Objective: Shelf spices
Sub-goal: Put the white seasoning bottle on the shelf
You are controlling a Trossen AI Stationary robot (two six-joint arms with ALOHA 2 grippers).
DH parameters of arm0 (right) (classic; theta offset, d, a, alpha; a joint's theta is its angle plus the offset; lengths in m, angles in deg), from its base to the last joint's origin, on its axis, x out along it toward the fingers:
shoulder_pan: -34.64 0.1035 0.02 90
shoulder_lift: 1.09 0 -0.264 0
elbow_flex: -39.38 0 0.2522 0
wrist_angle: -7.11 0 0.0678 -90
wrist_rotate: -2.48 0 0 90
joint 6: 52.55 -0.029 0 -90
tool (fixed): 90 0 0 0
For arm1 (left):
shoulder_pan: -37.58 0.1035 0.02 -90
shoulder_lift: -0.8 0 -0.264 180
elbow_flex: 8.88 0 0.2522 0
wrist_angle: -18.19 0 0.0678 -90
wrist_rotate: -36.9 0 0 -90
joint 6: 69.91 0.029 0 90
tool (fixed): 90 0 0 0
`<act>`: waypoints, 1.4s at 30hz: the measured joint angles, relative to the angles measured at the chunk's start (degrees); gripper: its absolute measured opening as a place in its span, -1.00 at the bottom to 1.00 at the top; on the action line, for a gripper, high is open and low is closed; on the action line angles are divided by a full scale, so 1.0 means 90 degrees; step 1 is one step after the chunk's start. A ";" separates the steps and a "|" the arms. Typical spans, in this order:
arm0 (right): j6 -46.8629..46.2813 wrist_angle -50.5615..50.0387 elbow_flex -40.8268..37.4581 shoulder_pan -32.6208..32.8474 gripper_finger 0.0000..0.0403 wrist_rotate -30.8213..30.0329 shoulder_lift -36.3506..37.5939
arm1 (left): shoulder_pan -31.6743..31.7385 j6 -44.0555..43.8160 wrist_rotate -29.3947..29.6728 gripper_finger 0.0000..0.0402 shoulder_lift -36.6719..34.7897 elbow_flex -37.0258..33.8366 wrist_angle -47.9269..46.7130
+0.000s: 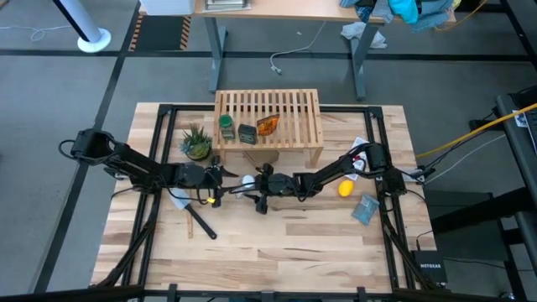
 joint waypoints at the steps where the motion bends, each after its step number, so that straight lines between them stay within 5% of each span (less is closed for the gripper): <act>1: 0.0002 -0.0005 0.0000 0.0000 0.33 -0.0004 0.0000 | 0.0000 -0.0002 0.0000 -0.10 0.0000 -0.0002 -0.0021; 13: 0.0007 0.0001 0.0000 0.0002 0.33 0.0002 0.0000 | 0.0000 -0.0479 0.0273 -0.10 0.0002 -0.0007 -0.0988; 26: 0.0010 0.0349 0.0002 0.0002 0.33 0.0003 0.0000 | -0.0217 -0.0517 0.0319 -0.10 -0.0002 -0.0010 -0.0946; 42: 0.0054 -0.0594 0.0003 0.0000 0.33 -0.0015 0.0190 | -0.0427 -0.0164 0.0736 -0.10 -0.0010 -0.0010 -0.0253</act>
